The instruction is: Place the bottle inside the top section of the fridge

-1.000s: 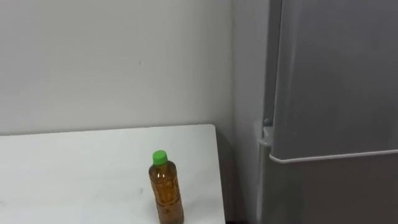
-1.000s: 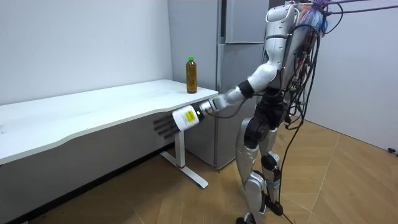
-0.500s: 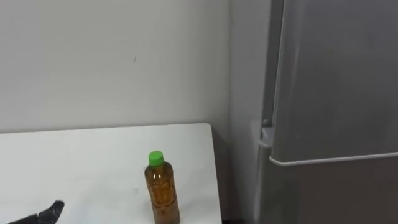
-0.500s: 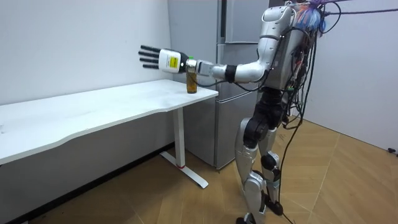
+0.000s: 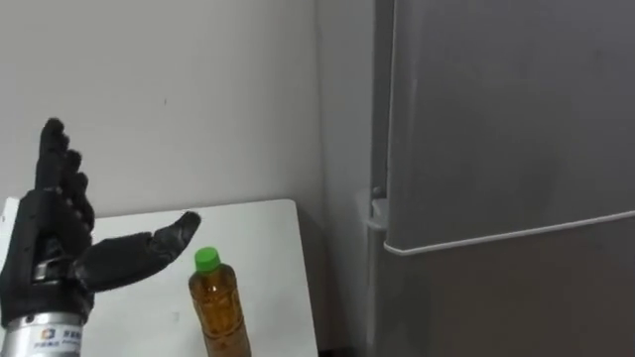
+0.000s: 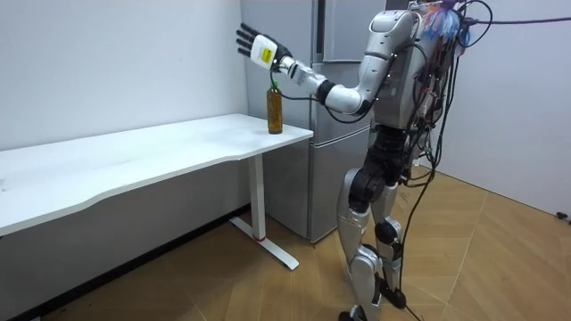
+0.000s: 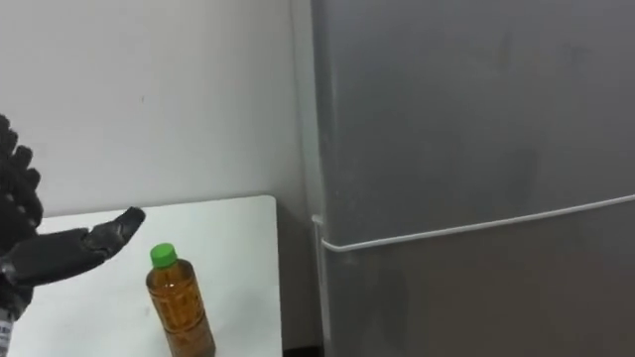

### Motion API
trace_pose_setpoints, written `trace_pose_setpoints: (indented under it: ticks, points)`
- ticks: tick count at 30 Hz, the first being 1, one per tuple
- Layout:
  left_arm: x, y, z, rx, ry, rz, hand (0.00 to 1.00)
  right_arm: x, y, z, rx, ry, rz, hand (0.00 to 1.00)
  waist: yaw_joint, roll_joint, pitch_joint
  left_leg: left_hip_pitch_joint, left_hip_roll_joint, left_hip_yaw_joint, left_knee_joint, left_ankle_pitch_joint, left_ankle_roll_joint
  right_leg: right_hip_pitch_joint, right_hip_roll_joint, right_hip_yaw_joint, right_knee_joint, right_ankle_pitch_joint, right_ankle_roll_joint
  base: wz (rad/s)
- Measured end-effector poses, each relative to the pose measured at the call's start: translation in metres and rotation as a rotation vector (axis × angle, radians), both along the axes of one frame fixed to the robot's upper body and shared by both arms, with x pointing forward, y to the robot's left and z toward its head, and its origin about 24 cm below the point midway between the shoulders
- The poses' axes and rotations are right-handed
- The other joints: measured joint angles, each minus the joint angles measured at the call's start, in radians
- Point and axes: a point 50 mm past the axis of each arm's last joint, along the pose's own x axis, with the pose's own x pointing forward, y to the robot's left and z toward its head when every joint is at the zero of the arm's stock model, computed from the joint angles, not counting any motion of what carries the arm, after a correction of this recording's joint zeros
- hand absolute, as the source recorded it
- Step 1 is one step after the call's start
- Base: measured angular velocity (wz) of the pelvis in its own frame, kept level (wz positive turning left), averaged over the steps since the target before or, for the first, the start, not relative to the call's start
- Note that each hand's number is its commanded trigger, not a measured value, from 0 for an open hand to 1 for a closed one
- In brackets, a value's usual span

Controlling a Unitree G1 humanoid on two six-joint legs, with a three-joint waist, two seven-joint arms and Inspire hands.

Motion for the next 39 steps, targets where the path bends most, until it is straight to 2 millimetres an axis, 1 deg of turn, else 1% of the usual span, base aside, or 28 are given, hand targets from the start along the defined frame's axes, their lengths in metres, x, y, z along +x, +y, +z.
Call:
trace_pose_setpoints:
  ticks: [3, 7, 8, 13, 16, 20, 24, 28, 31, 34, 39]
  points:
    - [0.004, -0.012, 0.012, 0.017, -0.044, -0.071, 0.0, 0.001, 0.0, 0.0, 0.0, -0.001, 0.002, 0.0, -0.007, 0.005, -0.0016, 0.006, 0.001, 0.003, -0.001, 0.0, 0.0, -0.001, 0.001, 0.003, 0.0, 0.0, 0.0, -0.02]
    - [0.01, -0.025, 0.023, 0.022, -0.082, -0.171, 0.0, 0.006, -0.002, 0.001, -0.005, 0.001, 0.029, 0.0, -0.006, 0.005, -0.0009, -0.001, 0.002, 0.012, -0.002, 0.0, 0.0, -0.019, 0.003, 0.016, 0.004, 0.001, -0.001, -0.08]
    - [0.01, -0.027, 0.024, 0.023, -0.081, -0.187, 0.0, 0.006, -0.002, 0.001, -0.004, 0.003, 0.031, 0.0, -0.008, 0.004, -0.0009, -0.001, 0.002, 0.013, -0.002, 0.0, 0.0, -0.019, 0.003, 0.019, 0.004, 0.001, -0.001, -0.07]
    - [0.015, -0.051, 0.024, 0.05, -0.041, -0.354, 0.0, 0.009, -0.002, 0.001, -0.007, 0.018, 0.038, 0.0, -0.016, 0.005, -0.0018, -0.004, 0.001, 0.015, -0.004, 0.0, 0.0, -0.015, 0.003, 0.021, 0.002, 0.004, -0.001, 0.0]
    - [0.016, -0.056, 0.022, 0.065, -0.013, -0.397, 0.0, 0.012, -0.002, 0.001, -0.011, 0.021, 0.043, 0.0, -0.033, 0.013, -0.0054, -0.003, 0.002, 0.015, -0.004, 0.0, 0.0, -0.017, 0.003, 0.021, 0.0, 0.004, -0.001, 0.0]
    - [0.019, -0.065, 0.026, 0.022, -0.019, -0.454, 0.0, 0.012, -0.002, 0.001, -0.007, 0.021, 0.033, 0.0, -0.039, 0.016, -0.0056, -0.004, 0.002, 0.015, -0.004, 0.0, 0.0, -0.018, 0.003, 0.015, -0.001, 0.004, -0.001, 0.0]
    - [0.019, -0.071, 0.037, 0.004, -0.056, -0.52, 0.0, 0.014, -0.002, 0.001, -0.005, 0.021, 0.04, 0.0, -0.042, 0.017, -0.0059, -0.005, 0.002, 0.015, -0.004, 0.0, 0.0, -0.018, 0.003, 0.013, -0.001, 0.004, -0.001, 0.0]
    - [0.011, -0.075, 0.048, -0.003, -0.118, -0.587, 0.0, 0.015, -0.002, 0.001, -0.004, 0.024, 0.042, 0.0, -0.047, 0.018, -0.0067, -0.003, 0.002, 0.015, -0.004, 0.0, 0.0, -0.017, 0.004, 0.015, -0.001, 0.004, -0.001, 0.0]
    - [0.007, -0.077, 0.053, -0.027, -0.143, -0.628, 0.0, 0.015, -0.002, 0.001, -0.004, 0.024, 0.047, 0.0, -0.053, 0.02, -0.0071, 0.0, 0.002, 0.015, -0.004, 0.0, 0.0, -0.015, 0.003, 0.015, -0.001, 0.004, -0.001, 0.0]
    - [0.003, -0.082, 0.057, -0.035, -0.164, -0.664, 0.0, 0.016, -0.003, 0.001, -0.006, 0.023, 0.049, 0.0, -0.053, 0.022, -0.0055, -0.001, 0.002, 0.015, -0.003, 0.0, 0.0, -0.017, 0.003, 0.016, 0.001, 0.004, -0.001, 0.0]
    - [0.0, -0.088, 0.058, -0.022, -0.174, -0.713, 0.0, 0.016, -0.004, 0.002, -0.008, 0.024, 0.051, 0.0, -0.055, 0.024, -0.0062, -0.004, 0.002, 0.016, -0.002, 0.0, 0.0, -0.027, 0.003, 0.016, 0.004, 0.004, -0.002, 0.0]
